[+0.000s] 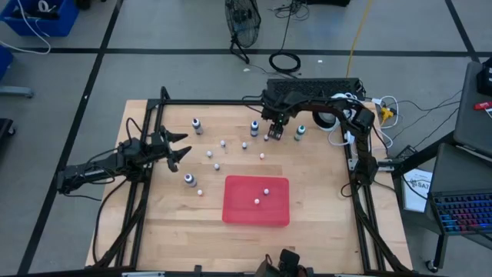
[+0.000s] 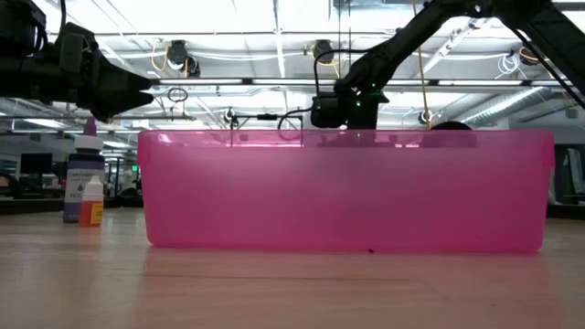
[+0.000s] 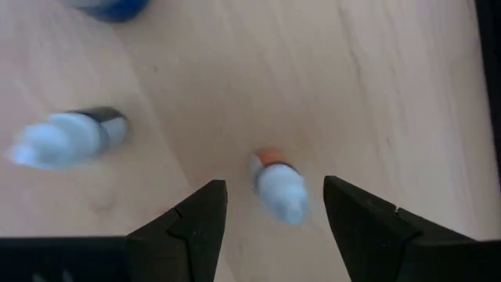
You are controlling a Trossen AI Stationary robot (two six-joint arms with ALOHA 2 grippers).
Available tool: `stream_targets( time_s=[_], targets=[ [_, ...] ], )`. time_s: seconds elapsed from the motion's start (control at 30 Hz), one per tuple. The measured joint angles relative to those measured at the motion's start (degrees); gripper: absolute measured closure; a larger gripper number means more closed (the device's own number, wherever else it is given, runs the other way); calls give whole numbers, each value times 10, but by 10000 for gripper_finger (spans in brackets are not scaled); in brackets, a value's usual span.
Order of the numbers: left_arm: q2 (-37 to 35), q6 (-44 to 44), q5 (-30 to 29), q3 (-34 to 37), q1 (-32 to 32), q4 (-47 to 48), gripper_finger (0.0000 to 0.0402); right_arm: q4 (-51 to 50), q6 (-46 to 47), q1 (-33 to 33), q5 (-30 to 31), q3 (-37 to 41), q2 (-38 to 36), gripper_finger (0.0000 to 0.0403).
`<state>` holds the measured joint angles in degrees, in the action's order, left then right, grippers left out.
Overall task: Pick & Place food coloring
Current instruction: Put the small orange food coloring bottle into the red bin
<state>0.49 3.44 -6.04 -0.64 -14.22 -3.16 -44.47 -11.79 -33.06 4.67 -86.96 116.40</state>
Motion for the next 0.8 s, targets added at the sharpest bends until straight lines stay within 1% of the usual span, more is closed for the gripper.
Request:
stream_targets(
  time_s=[0.5, 0.6, 0.8],
  targets=[
    [0, 0, 0, 0, 0, 0, 133, -2, -4, -3, -3, 0, 0, 206],
    [0, 0, 0, 0, 0, 0, 133, -1, -5, -3, -4, 0, 0, 218],
    [0, 0, 0, 0, 0, 0, 133, -3, -9, -3, -4, 0, 0, 258]
  ],
)
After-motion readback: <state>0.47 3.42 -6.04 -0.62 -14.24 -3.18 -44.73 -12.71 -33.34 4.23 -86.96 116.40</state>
